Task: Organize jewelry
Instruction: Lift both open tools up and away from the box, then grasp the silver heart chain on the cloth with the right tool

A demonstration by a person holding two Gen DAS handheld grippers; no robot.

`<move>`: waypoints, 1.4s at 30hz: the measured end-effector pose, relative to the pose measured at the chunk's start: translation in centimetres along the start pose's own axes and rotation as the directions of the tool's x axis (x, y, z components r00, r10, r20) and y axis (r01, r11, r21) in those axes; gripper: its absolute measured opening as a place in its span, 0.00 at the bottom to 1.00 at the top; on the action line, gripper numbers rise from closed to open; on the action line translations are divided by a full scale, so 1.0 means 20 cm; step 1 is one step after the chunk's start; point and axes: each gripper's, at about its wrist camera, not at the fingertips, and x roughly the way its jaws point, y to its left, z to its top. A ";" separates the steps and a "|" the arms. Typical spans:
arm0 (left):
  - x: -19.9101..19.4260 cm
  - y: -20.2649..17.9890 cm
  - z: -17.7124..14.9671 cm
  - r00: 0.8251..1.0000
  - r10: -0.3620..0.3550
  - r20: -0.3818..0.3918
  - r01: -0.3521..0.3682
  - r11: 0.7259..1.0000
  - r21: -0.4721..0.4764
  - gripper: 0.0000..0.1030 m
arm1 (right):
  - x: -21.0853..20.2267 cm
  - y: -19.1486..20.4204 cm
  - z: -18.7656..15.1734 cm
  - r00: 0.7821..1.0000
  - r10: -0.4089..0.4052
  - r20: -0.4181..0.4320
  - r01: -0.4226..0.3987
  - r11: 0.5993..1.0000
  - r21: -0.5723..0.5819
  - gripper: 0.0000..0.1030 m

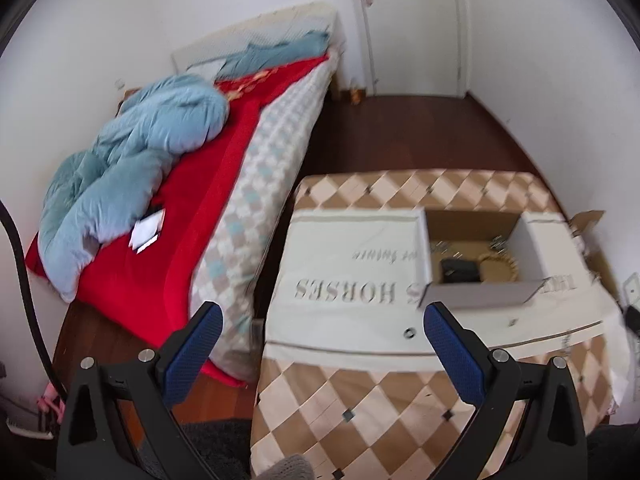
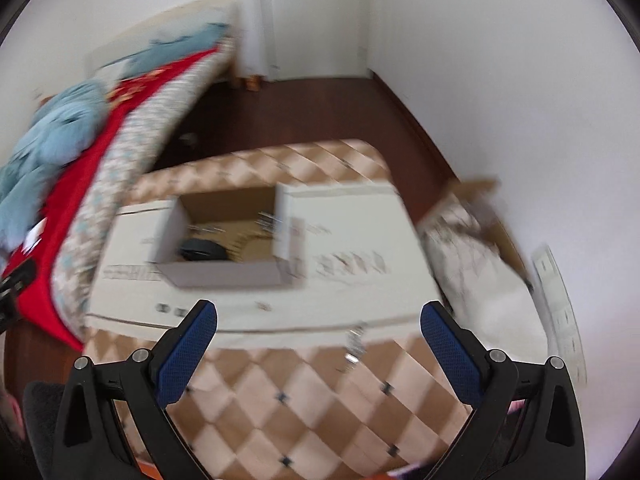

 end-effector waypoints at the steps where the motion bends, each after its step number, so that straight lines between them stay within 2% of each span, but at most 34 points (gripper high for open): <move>1: 0.04 0.01 -0.01 1.000 0.008 -0.012 -0.008 1.000 -0.005 1.00 | 0.04 -0.08 -0.02 1.000 -0.014 -0.014 0.014 1.000 0.028 0.83; 2: 0.08 0.01 -0.03 0.999 0.014 -0.029 -0.014 1.000 -0.011 1.00 | 0.09 -0.15 -0.04 0.998 -0.037 -0.043 0.039 0.998 0.047 0.70; 3: 0.11 0.01 -0.04 0.999 0.019 -0.040 -0.019 1.000 -0.015 1.00 | 0.16 -0.23 -0.06 0.995 -0.060 -0.083 0.066 0.995 0.069 0.47; 4: 0.15 0.01 -0.05 0.998 0.027 -0.054 -0.028 0.999 -0.020 1.00 | 0.21 -0.30 -0.08 0.992 -0.061 -0.114 0.072 0.993 0.096 0.44; 8: 0.29 0.02 -0.10 0.991 0.059 -0.120 -0.062 0.998 -0.026 1.00 | 0.41 -0.44 -0.18 0.980 0.024 -0.197 0.012 0.984 0.177 0.44; 12: 0.41 0.02 -0.14 0.980 0.081 -0.180 -0.087 0.996 -0.029 1.00 | 0.56 -0.39 -0.26 0.965 0.104 -0.241 -0.058 0.980 0.188 0.45; 17: 0.48 -0.08 -0.17 0.975 0.071 -0.210 -0.070 0.997 0.011 1.00 | 0.71 -0.21 -0.29 0.961 0.082 -0.263 -0.052 0.992 0.118 0.45; 19: 0.49 -0.14 -0.17 0.975 0.064 -0.212 -0.057 0.998 0.042 1.00 | 0.75 -0.15 -0.30 0.963 0.034 -0.266 -0.017 0.998 0.068 0.45; 21: 0.48 -0.24 -0.18 0.976 0.046 -0.213 -0.031 0.997 0.075 1.00 | 0.76 -0.10 -0.30 0.968 -0.017 -0.252 0.019 1.000 0.007 0.42; 22: 0.48 -0.27 -0.18 0.976 0.036 -0.214 -0.019 0.996 0.084 1.00 | 0.75 -0.08 -0.31 0.971 -0.038 -0.238 0.035 0.999 -0.018 0.16; 27: 0.47 -0.53 -0.19 0.970 -0.054 -0.238 0.087 0.988 0.131 1.00 | 0.72 -0.14 -0.30 0.979 -0.024 -0.204 0.027 1.000 0.009 0.03; 29: 0.47 -0.63 -0.19 0.961 -0.104 -0.257 0.143 0.980 0.139 1.00 | 0.71 -0.23 -0.28 0.979 -0.010 -0.203 0.024 0.998 0.064 0.03; 32: 0.49 -0.81 -0.19 0.936 -0.189 -0.296 0.239 0.961 0.141 0.99 | 0.73 -0.36 -0.26 0.978 0.006 -0.210 0.020 0.992 0.121 0.03; 35: 0.53 -0.95 -0.19 0.913 -0.245 -0.328 0.305 0.941 0.146 0.99 | 0.73 -0.43 -0.24 0.978 0.024 -0.209 0.010 0.987 0.159 0.00; 38: 0.56 -1.04 -0.21 0.907 -0.259 -0.332 0.327 0.930 0.169 0.99 | 0.73 -0.45 -0.23 0.978 0.030 -0.208 0.006 0.986 0.167 0.00; 41: 0.61 -1.12 -0.23 0.913 -0.233 -0.334 0.314 0.925 0.212 0.99 | 0.75 -0.47 -0.22 0.977 0.034 -0.209 0.001 0.986 0.167 0.00; 42: 0.63 -1.13 -0.24 0.913 -0.228 -0.339 0.311 0.926 0.214 0.95 | 0.76 -0.47 -0.23 0.977 0.034 -0.209 0.001 0.986 0.166 0.00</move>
